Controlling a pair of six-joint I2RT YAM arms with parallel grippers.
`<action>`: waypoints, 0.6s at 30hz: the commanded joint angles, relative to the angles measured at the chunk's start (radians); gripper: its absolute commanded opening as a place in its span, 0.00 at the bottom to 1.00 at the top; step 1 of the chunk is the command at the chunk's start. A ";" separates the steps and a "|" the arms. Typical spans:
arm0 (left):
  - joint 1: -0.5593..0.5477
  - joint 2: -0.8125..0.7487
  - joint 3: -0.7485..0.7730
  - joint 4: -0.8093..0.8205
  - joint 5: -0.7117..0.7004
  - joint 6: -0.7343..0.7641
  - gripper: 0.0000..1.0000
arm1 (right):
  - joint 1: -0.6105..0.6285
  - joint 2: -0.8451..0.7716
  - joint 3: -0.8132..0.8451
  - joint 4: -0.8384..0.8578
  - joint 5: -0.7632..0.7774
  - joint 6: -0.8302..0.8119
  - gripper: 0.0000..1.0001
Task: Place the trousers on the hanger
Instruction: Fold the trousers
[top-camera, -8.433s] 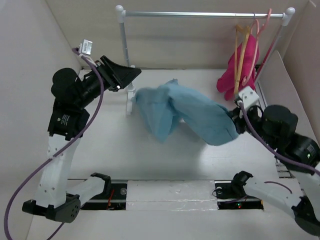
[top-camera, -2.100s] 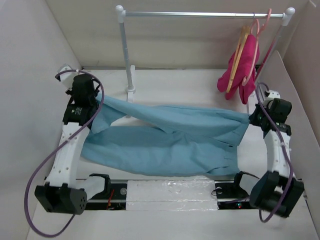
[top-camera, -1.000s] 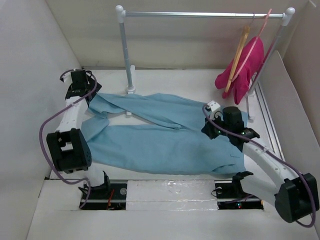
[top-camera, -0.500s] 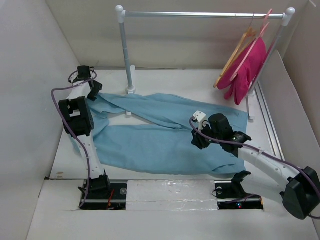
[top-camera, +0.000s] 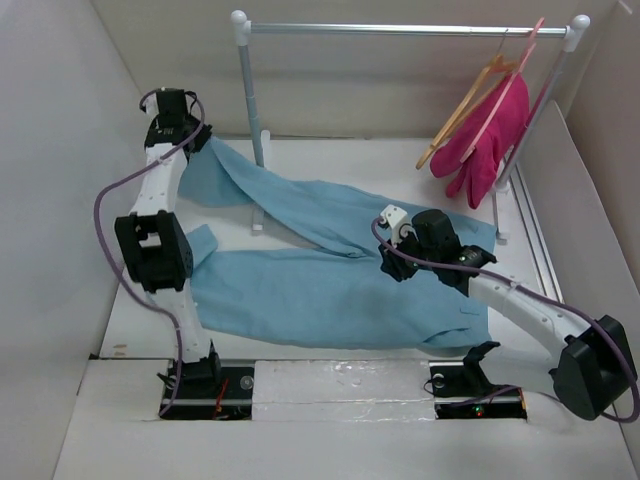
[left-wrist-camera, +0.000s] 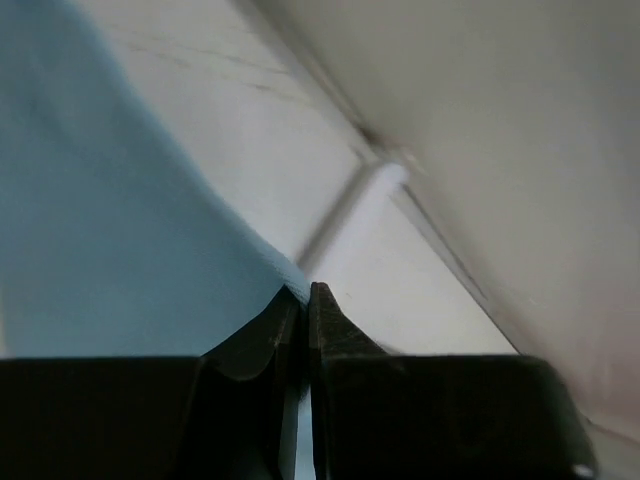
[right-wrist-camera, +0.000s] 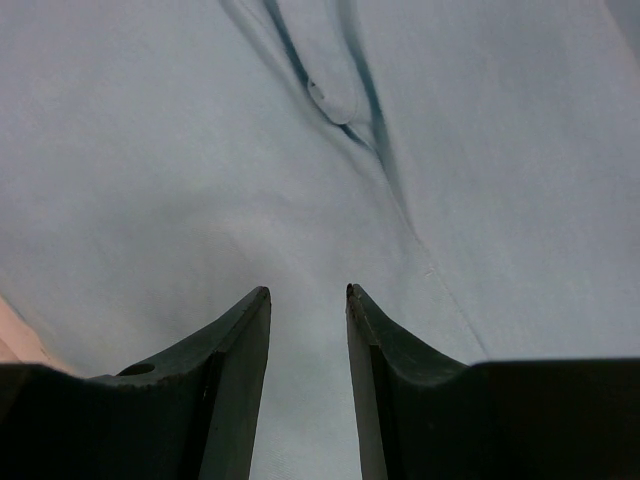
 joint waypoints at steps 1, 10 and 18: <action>-0.028 -0.323 -0.114 0.158 0.007 0.040 0.00 | -0.026 0.004 0.054 0.006 -0.007 -0.050 0.42; 0.119 -0.554 -0.788 0.414 -0.002 -0.008 0.00 | -0.046 -0.066 0.019 -0.026 -0.044 -0.067 0.42; 0.234 -0.480 -0.980 0.406 -0.030 -0.063 0.00 | -0.095 -0.168 0.000 -0.129 -0.056 -0.073 0.45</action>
